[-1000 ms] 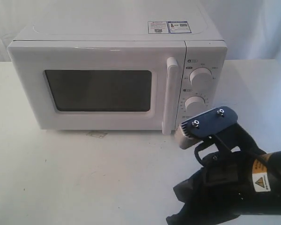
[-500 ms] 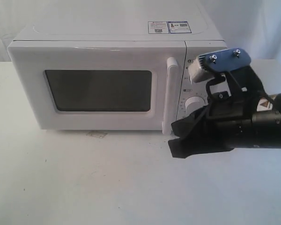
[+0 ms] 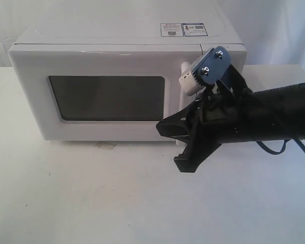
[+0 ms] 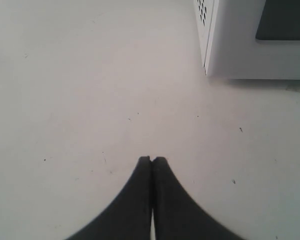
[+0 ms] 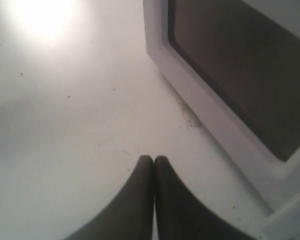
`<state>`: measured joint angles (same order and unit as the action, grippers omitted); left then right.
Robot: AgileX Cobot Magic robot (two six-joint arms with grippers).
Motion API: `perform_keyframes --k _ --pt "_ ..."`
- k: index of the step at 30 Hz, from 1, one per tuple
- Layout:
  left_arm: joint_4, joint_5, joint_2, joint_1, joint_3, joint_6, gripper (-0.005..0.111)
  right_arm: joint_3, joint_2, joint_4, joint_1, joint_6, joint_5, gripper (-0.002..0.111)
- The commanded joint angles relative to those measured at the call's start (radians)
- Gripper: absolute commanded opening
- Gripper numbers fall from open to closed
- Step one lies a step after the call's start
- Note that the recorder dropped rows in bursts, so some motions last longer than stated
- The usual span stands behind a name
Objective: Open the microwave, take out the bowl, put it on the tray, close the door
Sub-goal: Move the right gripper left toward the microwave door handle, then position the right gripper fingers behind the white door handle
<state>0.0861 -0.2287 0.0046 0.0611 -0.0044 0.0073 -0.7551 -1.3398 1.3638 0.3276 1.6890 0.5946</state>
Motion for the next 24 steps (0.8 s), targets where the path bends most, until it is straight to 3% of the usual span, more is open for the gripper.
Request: perform_keyframes --k 1,11,18,22,24 --pt "0.002 -0.003 -0.005 -0.003 0.004 0.001 0.000 -0.005 0.021 0.038 -0.059 0.158 0.103 0.000" --pt "0.002 -0.003 -0.005 -0.003 0.004 0.001 0.000 -0.005 0.020 0.134 -0.277 0.267 0.368 0.000" --pt "0.002 -0.003 -0.005 -0.003 0.004 0.001 0.000 -0.005 -0.032 0.212 -0.357 0.354 0.380 0.000" --pt "0.002 -0.003 -0.005 -0.003 0.004 0.001 0.000 -0.005 -0.119 0.261 -0.359 0.437 0.398 0.012" --pt "0.002 -0.003 -0.005 -0.003 0.004 0.001 0.000 -0.014 -0.160 0.263 -0.359 0.454 0.402 0.025"
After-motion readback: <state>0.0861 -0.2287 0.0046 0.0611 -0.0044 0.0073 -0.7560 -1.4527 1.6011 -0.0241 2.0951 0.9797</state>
